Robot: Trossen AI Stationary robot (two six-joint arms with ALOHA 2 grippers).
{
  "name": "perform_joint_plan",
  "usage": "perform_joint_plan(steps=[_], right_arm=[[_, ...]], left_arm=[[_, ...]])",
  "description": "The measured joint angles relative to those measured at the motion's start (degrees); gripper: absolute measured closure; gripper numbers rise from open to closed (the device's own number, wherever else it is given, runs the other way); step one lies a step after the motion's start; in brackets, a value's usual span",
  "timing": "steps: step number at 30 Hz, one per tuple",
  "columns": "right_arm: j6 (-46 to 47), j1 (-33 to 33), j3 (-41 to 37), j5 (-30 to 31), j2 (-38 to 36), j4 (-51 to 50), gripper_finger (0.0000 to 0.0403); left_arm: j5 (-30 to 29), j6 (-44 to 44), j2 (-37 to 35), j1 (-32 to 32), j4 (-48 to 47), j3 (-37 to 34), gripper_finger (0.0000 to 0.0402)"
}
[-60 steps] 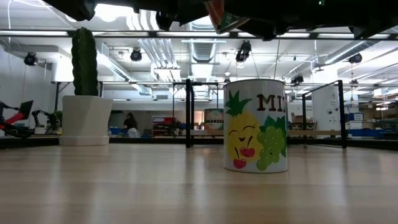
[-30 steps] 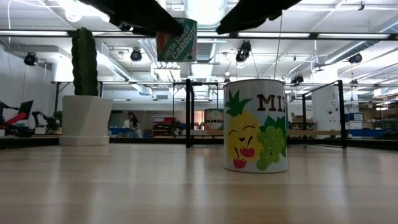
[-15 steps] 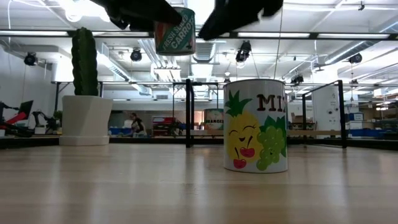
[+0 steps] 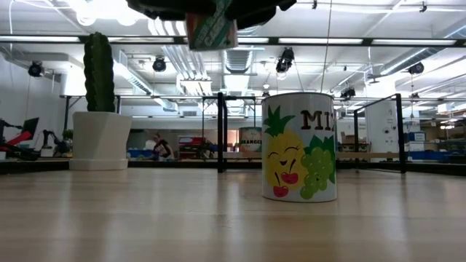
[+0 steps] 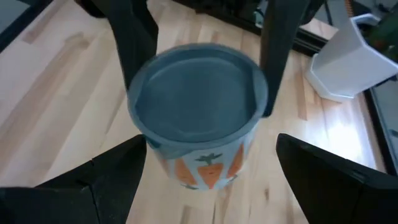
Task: Pick and place cans onto a shelf
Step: Put the canned carrots on the shelf
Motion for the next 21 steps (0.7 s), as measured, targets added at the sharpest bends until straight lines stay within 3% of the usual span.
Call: perform_joint_plan(steps=[6,16,21], right_arm=[[-0.3,0.0,0.0,-2.7,0.7,0.6,0.0066],[-0.5,0.0,0.0,-3.2,0.8,0.8,0.0139],[-0.3,0.0,0.0,-4.1,0.8,0.8,0.0148]], left_arm=[[1.2,1.3,0.0,0.0,2.8,0.0,0.0116],[1.2,0.7,0.0,0.0,2.7,0.0,0.0114],[0.9,0.7,0.0,0.0,2.7,0.0,0.0096]])
